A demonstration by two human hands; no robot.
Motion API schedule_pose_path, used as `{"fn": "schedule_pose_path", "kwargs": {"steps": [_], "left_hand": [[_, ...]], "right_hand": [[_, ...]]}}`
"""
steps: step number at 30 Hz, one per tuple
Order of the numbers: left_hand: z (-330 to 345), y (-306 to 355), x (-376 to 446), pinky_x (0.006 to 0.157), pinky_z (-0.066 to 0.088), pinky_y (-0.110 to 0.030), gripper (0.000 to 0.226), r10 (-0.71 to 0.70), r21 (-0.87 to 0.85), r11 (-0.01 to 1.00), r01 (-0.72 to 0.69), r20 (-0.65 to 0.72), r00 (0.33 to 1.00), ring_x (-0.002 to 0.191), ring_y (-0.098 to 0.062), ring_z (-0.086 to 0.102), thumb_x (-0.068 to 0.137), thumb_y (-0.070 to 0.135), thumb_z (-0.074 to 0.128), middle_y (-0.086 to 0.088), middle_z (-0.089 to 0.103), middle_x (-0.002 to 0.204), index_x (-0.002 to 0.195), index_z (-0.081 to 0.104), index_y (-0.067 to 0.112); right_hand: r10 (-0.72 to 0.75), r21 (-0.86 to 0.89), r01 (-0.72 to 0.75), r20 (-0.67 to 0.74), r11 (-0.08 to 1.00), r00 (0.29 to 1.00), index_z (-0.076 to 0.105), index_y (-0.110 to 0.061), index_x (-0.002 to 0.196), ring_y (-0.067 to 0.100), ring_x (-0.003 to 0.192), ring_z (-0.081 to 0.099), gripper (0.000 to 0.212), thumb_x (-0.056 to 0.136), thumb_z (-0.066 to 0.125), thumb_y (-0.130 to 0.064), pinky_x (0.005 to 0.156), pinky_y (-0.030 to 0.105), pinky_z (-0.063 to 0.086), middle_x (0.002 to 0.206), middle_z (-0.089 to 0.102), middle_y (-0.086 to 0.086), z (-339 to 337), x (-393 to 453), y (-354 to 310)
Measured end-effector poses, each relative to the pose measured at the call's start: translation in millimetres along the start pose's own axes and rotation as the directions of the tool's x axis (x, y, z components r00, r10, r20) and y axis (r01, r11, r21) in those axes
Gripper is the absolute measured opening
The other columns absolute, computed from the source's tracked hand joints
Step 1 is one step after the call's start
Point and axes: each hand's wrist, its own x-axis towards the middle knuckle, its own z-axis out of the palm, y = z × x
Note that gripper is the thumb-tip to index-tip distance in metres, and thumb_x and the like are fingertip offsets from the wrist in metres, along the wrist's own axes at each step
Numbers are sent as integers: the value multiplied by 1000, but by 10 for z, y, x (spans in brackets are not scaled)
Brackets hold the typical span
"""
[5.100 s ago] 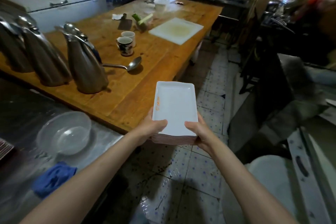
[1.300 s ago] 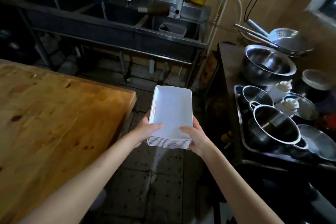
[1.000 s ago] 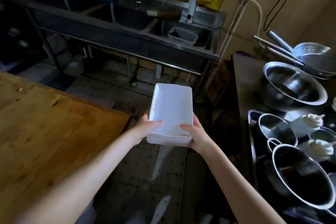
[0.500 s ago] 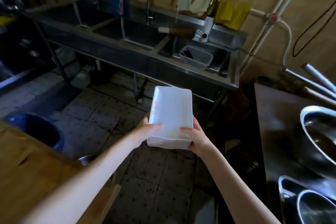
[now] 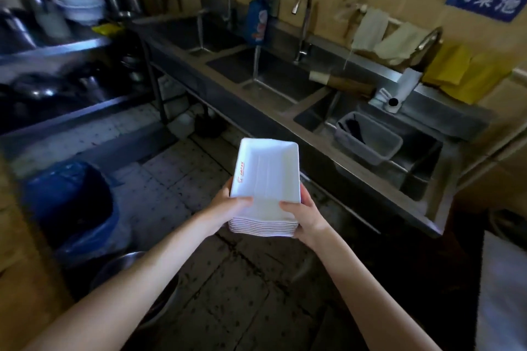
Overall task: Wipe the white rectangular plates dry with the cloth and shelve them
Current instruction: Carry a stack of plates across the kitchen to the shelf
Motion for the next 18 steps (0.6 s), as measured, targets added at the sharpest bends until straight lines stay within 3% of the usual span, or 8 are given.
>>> {"fn": "schedule_pose_path", "kwargs": {"steps": [5,8,10,13,18], "left_hand": [[-111,172,287,64,52,-22,49,22,-94,995,-30,-89,996,86,-12,65,70,5,72,4,68,96,112,56,27],[-317,257,472,72,54,-28,63,33,-139,989,-49,-112,993,93,-17,67,60,15,70,1,70,101,121,57,22],[-481,304,616,75,55,-30,65,49,-169,983,-70,-125,991,97,-20,67,58,16,70,0,71,103,121,57,23],[-784,408,860,74,56,-29,67,57,-199,976,-85,-143,988,98,-22,67,64,11,74,-5,69,110,128,53,20],[-1303,627,1282,66,56,-24,72,100,-212,968,-134,-163,982,93,-16,69,63,13,70,-7,67,113,132,48,18]], "right_hand": [[132,-60,-131,3,989,991,42,-22,139,38,109,59,92,55,75,-5,77,50,56,127,56,16,39,588,-213],[177,-105,-171,46,980,983,43,-21,137,36,103,62,85,58,69,-2,73,46,57,122,60,15,175,980,-267],[204,-132,-196,55,972,977,42,-23,138,37,106,61,88,57,70,-3,79,50,55,122,61,14,301,1269,-273],[238,-176,-222,78,959,968,41,-27,138,37,109,60,91,56,74,-7,87,59,50,122,61,12,517,1711,-283],[256,-204,-226,130,952,958,42,-27,138,34,110,59,83,64,72,-2,89,59,50,123,61,11,941,2388,-356]]}}
